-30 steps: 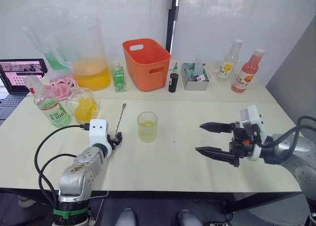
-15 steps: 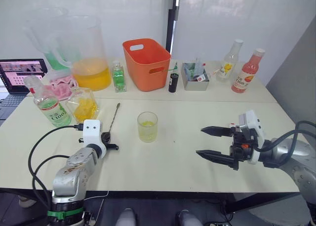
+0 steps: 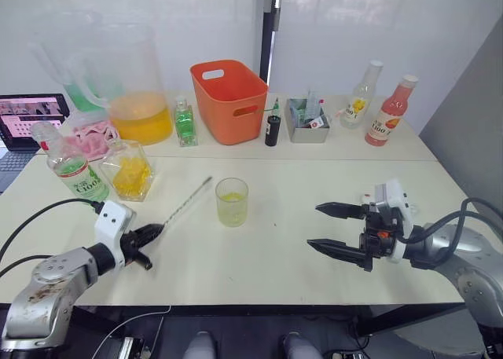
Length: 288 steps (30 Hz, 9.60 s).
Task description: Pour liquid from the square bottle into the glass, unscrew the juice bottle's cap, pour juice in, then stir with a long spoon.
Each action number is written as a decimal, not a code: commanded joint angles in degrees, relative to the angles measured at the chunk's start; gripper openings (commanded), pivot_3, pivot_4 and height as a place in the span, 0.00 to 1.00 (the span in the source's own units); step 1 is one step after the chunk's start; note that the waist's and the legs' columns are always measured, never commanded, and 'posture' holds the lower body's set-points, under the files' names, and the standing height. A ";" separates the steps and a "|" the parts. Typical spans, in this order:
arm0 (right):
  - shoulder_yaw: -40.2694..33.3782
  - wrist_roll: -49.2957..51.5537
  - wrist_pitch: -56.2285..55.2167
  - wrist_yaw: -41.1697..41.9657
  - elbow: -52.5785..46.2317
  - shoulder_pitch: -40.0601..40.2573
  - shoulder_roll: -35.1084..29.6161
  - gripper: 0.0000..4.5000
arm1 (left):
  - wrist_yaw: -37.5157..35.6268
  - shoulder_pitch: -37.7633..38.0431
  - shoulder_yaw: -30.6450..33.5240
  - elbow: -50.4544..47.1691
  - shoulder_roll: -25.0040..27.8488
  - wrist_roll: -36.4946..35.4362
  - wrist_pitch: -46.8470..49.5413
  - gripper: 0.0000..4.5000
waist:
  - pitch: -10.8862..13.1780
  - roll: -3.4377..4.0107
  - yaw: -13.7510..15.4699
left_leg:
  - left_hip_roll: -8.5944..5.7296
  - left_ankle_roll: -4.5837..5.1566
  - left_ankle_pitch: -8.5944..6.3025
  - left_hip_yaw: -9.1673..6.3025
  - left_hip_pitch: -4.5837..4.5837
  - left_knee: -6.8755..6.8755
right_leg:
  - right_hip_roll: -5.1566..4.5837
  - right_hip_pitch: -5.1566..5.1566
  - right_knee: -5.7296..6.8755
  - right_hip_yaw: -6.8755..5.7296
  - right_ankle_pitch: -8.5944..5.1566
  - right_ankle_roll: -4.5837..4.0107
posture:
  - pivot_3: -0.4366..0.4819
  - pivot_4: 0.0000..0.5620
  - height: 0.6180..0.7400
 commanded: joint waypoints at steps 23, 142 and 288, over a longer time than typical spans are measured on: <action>-0.34 -0.49 -2.47 -3.99 -5.00 3.10 2.56 1.00 | -15.40 -4.42 -5.75 10.70 15.48 4.97 -2.77 0.71 | 0.00 0.02 0.04 | 0.06 -0.12 -0.08 0.02 0.01 -0.06 | 0.02 -0.09 0.03 -0.02 -0.01 -0.05 | 0.48 0.27 0.70; -2.00 21.74 12.39 -56.84 17.45 -49.56 35.47 0.00 | -10.90 -21.97 6.37 -2.69 10.90 -21.17 8.18 1.00 | 0.11 0.32 -1.86 | 0.07 0.39 0.24 -0.13 -0.45 -0.26 | 0.16 -0.59 0.29 0.00 0.22 0.29 | 0.48 0.27 0.70; 20.58 -25.73 -0.64 -18.93 16.19 -43.56 35.91 0.00 | -12.57 -7.97 -2.12 -0.94 4.22 -10.68 -5.00 1.00 | 0.08 0.27 -1.78 | 0.10 0.38 0.26 -0.10 -0.12 -0.68 | 0.24 -0.82 1.07 -0.02 -0.02 -0.34 | 0.48 0.27 0.70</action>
